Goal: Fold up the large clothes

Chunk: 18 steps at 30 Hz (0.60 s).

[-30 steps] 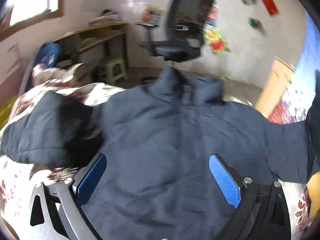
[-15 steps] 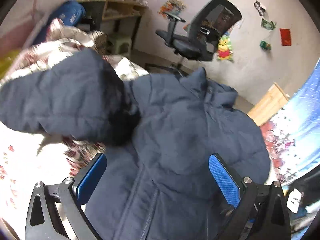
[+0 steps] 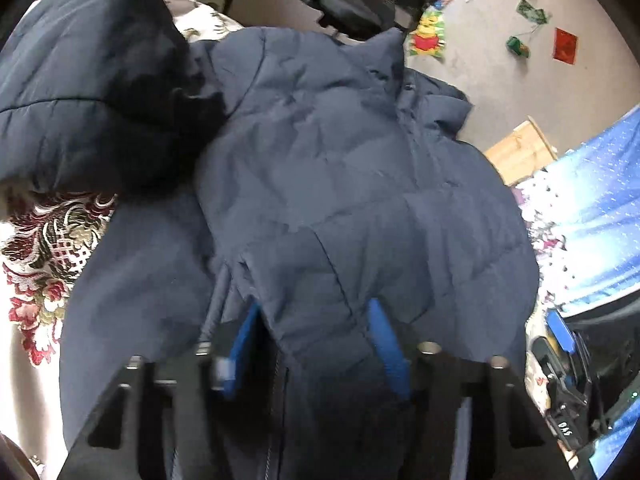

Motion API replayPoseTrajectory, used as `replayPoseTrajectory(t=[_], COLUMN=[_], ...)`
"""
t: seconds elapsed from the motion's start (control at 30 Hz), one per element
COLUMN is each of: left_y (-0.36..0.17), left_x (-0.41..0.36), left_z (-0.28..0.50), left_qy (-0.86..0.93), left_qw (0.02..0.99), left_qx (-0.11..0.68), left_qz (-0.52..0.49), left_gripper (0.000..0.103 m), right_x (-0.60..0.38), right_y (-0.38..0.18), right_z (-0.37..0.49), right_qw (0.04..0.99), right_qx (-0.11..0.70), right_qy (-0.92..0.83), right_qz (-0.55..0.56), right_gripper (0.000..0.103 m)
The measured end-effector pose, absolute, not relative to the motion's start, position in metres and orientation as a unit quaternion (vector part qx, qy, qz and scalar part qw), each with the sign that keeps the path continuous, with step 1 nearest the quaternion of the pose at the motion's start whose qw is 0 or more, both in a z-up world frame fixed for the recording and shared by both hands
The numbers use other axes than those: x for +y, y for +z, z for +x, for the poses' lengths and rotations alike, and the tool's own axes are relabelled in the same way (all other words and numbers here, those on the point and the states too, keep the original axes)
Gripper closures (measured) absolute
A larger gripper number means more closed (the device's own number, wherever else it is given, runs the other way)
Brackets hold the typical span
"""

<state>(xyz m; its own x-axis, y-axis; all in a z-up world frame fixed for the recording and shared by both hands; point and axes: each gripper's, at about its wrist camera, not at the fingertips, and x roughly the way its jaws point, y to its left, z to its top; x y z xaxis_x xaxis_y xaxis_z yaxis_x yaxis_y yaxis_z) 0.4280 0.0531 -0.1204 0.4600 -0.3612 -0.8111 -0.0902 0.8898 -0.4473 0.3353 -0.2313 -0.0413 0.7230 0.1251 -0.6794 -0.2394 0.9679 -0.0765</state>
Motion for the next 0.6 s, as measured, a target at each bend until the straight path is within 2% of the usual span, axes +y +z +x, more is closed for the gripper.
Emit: replayPoseTrajectory(t=[0.03, 0.07, 0.13, 0.33, 0.53, 0.6], left_y=[-0.12, -0.119, -0.11, -0.063, -0.095, -0.107], left_x=[0.054, 0.055, 0.06, 0.053, 0.045, 0.047], left_z=[0.429, 0.429, 0.43, 0.438, 0.47, 0.473], left_qy=[-0.075, -0.061, -0.056, 0.015, 0.051, 0.051], left_qw=[0.827, 0.834, 0.846, 0.91, 0.891, 0.882], left_qx=[0.511, 0.502, 0.483, 0.396, 0.451, 0.468], left_qz=[-0.222, -0.22, -0.219, -0.12, -0.02, -0.019], left_gripper=[0.085, 0.093, 0.098, 0.099, 0.098, 0.097], right_x=[-0.236, -0.239, -0.241, -0.238, -0.244, -0.246], right_y=[-0.044, -0.047, -0.051, -0.06, -0.097, -0.109], right_z=[0.335, 0.335, 0.341, 0.381, 0.422, 0.426], right_qw=[0.924, 0.924, 0.926, 0.934, 0.912, 0.907], right_qx=[0.363, 0.364, 0.362, 0.348, 0.409, 0.419], right_qy=[0.088, 0.076, 0.058, 0.024, 0.009, 0.011], right_qz=[-0.08, -0.085, -0.092, -0.07, -0.036, -0.026], right_gripper=[0.037, 0.037, 0.037, 0.037, 0.037, 0.037])
